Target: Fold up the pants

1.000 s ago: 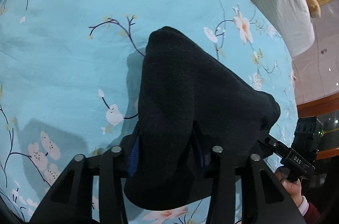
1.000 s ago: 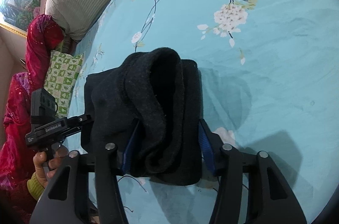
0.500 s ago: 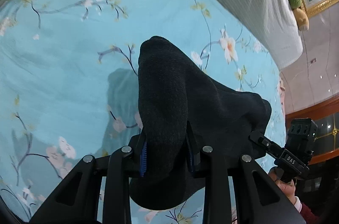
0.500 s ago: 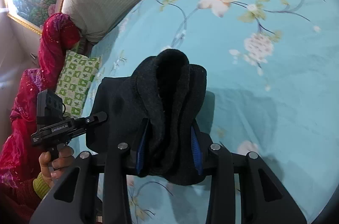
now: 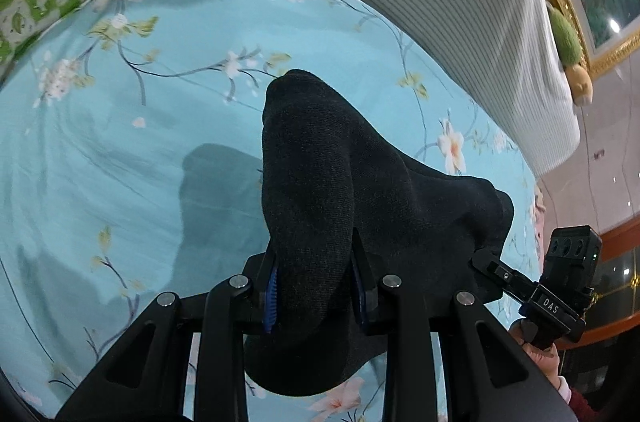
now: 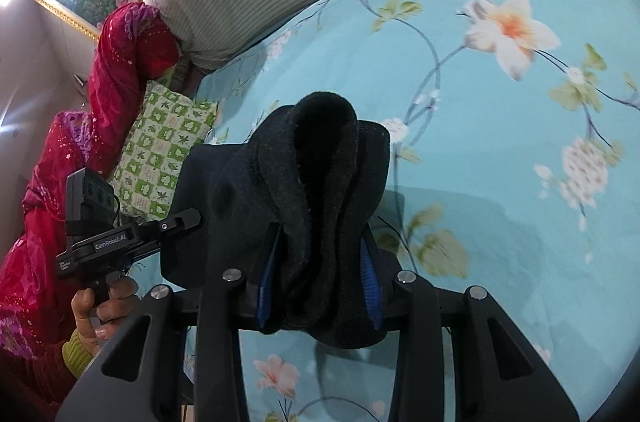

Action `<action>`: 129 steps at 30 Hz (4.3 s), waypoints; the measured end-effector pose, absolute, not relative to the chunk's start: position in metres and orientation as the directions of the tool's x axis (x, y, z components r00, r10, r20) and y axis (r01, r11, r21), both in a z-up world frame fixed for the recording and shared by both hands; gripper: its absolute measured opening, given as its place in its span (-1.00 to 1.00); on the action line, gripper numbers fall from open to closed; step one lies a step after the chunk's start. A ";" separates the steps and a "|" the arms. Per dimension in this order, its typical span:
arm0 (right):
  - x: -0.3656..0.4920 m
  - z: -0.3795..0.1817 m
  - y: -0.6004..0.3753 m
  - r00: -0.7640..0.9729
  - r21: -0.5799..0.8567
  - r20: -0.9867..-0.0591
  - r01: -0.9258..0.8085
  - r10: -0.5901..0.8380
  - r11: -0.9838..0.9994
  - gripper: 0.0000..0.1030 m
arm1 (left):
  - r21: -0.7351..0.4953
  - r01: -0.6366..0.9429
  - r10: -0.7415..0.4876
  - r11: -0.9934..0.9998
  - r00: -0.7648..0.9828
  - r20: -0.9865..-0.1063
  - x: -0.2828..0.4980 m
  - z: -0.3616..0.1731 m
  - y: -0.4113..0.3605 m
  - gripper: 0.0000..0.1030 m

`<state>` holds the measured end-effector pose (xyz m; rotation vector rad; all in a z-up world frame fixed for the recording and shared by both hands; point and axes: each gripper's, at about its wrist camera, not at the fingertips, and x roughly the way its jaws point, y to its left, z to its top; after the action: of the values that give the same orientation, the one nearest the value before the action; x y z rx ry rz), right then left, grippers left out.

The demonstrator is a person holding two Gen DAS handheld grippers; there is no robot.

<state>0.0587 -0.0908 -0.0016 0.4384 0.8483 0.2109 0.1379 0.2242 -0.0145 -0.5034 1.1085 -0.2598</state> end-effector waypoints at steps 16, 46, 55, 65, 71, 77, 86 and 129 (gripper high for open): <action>0.101 -0.014 -0.060 0.598 0.438 -0.711 -0.034 0.369 0.898 -0.26 | -0.495 -0.126 -0.399 0.860 0.439 -0.805 0.145 -0.030 0.265 -0.45; 0.102 -0.022 -0.053 0.577 0.334 -0.774 0.025 0.259 0.942 0.14 | -0.399 -0.161 -0.308 0.903 0.407 -0.860 0.138 -0.052 0.270 0.19; 0.094 -0.019 -0.048 0.591 0.269 -0.777 -0.003 0.218 0.963 0.22 | -0.325 -0.121 -0.247 0.938 0.424 -0.871 0.123 -0.042 0.253 0.31; 0.078 -0.014 -0.042 0.608 0.225 -0.769 -0.029 0.196 0.974 0.40 | -0.292 -0.105 -0.216 0.951 0.451 -0.866 0.101 -0.033 0.238 0.43; 0.068 -0.015 -0.038 0.607 0.211 -0.771 -0.043 0.193 0.977 0.46 | -0.254 -0.122 -0.167 0.960 0.478 -0.862 0.083 -0.030 0.234 0.49; 0.057 -0.016 -0.031 0.612 0.185 -0.769 -0.060 0.183 0.981 0.53 | -0.186 -0.116 -0.104 0.976 0.500 -0.860 0.063 -0.026 0.223 0.49; 0.040 -0.014 -0.020 0.652 0.123 -0.744 -0.079 0.145 0.989 0.62 | -0.125 -0.089 -0.064 0.988 0.502 -0.863 0.040 -0.027 0.205 0.55; 0.031 -0.059 0.020 0.777 -0.054 -0.628 -0.098 0.043 0.994 0.94 | 0.034 -0.085 0.077 0.996 0.576 -0.814 0.033 -0.046 0.199 0.67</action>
<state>0.0306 0.0200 -0.0594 -0.0855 0.6771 0.0764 0.0332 0.1987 -0.0462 -0.0088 0.9524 0.0950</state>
